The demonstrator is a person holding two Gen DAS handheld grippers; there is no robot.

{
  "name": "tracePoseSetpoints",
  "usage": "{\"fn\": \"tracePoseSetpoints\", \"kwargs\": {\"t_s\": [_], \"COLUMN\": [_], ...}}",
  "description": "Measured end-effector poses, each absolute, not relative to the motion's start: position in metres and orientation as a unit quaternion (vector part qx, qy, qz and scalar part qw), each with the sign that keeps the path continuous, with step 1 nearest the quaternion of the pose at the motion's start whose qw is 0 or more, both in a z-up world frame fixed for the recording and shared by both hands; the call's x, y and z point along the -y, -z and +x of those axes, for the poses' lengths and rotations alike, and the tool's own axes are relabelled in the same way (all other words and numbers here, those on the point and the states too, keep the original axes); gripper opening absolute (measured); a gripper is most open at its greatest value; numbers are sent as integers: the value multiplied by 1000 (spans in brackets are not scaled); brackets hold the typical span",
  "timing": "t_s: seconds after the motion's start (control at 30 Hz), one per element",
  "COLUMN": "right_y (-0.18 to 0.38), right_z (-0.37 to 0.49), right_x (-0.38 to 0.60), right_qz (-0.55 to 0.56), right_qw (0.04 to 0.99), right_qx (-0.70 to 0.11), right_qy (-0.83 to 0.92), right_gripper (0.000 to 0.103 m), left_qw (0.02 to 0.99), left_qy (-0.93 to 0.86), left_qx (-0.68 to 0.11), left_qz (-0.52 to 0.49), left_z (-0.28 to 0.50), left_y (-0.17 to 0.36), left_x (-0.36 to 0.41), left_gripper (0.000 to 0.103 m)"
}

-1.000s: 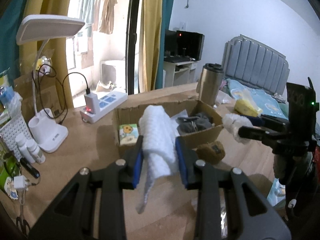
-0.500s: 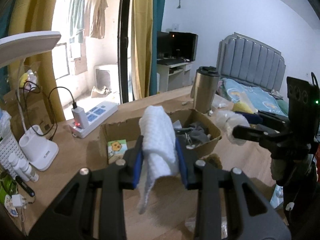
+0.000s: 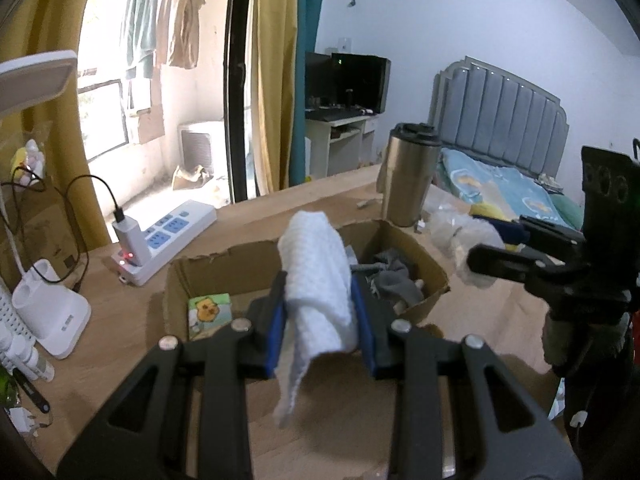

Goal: Organize soft objects
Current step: 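Carry the paper towel with the left tool while the right tool carries the bubble wrap to the box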

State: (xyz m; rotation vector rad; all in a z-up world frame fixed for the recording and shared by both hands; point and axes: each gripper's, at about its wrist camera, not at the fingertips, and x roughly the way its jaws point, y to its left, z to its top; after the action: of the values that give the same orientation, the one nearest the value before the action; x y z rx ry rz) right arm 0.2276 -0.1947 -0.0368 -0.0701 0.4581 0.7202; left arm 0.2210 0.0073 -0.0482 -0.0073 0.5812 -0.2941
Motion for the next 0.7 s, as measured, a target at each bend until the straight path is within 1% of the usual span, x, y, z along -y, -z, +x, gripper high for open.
{"fn": "tracePoseSetpoints", "kwargs": {"t_s": [0.7], "right_y": [48], "right_z": [250], "right_x": [215], "right_qz": [-5], "right_qw": [913], "right_qx": [-231], "right_qy": [-336], "right_gripper": [56], "left_qw": [933], "left_qy": [160], "left_qx": [-322], "left_qz": [9], "left_z": [274], "left_y": [79], "left_x": [19], "left_gripper": [33]}}
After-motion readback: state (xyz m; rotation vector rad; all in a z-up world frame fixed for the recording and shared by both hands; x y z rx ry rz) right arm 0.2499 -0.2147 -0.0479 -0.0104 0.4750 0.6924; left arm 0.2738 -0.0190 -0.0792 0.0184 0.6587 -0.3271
